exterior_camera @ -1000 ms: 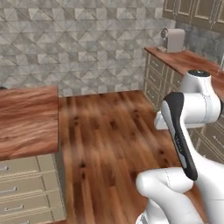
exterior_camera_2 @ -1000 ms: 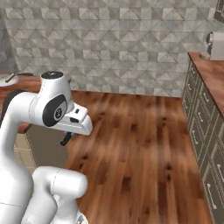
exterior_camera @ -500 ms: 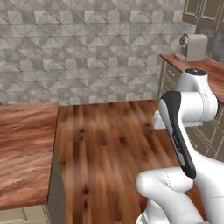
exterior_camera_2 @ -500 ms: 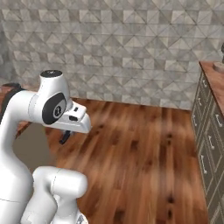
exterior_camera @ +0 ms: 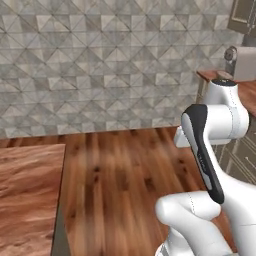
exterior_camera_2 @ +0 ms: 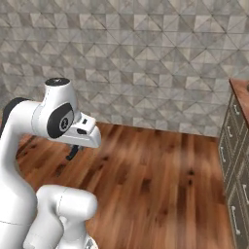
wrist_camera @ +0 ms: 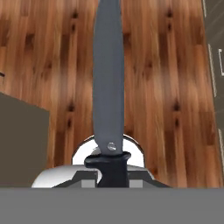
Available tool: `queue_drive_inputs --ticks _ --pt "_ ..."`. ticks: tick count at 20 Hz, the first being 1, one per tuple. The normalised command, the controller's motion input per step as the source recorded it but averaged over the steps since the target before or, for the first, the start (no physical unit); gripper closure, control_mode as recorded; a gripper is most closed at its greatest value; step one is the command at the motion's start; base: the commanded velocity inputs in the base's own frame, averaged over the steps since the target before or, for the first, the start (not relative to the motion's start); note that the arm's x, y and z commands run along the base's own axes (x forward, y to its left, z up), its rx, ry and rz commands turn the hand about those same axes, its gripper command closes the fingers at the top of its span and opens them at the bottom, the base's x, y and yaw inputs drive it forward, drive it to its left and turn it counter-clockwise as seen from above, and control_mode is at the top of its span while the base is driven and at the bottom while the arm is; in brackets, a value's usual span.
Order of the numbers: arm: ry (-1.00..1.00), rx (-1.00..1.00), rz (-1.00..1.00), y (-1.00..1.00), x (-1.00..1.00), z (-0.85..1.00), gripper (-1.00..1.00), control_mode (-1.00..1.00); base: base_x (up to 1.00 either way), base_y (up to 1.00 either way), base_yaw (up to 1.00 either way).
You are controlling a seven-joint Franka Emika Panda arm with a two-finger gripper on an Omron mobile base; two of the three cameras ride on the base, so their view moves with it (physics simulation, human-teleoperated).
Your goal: Retrieve the butter from the fridge and place it on a plate on the dining table. Then retrieve the butter knife by the fridge and place it near the plate.
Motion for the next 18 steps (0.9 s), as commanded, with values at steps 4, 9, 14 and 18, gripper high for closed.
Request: queue_drive_inputs --ticks 4,9,14,18 --pt "0.00 0.00 0.00 0.00 0.00 0.00 1.00 1.00 1.00 0.00 0.12" --pt "0.00 0.00 0.00 0.00 0.00 0.00 1.00 1.00 1.00 0.00 0.12" --pt "0.00 0.00 0.00 0.00 0.00 0.00 1.00 1.00 1.00 0.00 0.22" --pt "0.00 0.00 0.00 0.00 0.00 0.00 1.00 1.00 1.00 0.00 0.37"
